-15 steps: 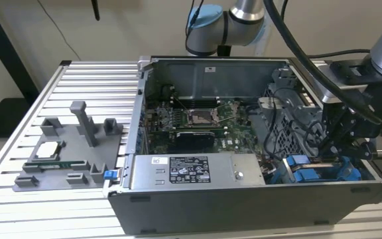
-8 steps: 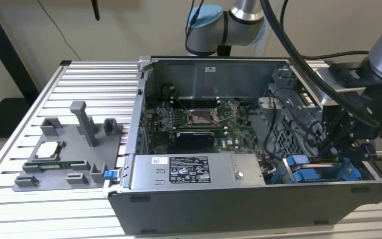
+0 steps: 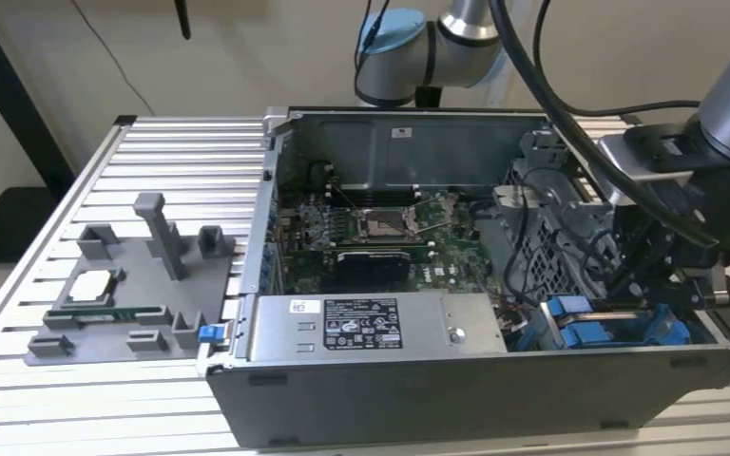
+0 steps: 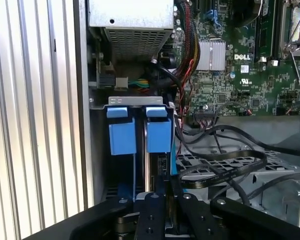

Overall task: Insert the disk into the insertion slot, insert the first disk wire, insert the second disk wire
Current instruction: 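Insert the second disk wire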

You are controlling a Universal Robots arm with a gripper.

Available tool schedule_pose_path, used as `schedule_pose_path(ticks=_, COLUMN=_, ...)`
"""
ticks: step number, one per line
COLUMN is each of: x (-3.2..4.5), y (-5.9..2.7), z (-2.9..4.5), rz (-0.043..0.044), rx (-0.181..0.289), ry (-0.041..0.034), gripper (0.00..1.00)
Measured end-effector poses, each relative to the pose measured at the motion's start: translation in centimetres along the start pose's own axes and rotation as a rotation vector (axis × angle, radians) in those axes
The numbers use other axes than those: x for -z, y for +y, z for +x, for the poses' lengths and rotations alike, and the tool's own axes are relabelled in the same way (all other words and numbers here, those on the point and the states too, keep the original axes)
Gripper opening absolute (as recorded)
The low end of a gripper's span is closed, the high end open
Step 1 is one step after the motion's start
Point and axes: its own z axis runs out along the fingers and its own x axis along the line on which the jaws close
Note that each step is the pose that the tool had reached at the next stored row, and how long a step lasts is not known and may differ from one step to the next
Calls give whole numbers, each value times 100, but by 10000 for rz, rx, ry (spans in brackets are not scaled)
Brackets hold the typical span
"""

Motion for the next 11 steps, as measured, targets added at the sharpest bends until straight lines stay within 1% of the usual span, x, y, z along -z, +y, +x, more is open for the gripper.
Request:
schedule_pose_path(ticks=5, x=-15, y=1, z=-9, rz=5, rx=1, ry=-1, gripper=0)
schedule_pose_path(ticks=11, x=-56, y=4, z=-9, rz=5, rx=1, ry=7, gripper=0)
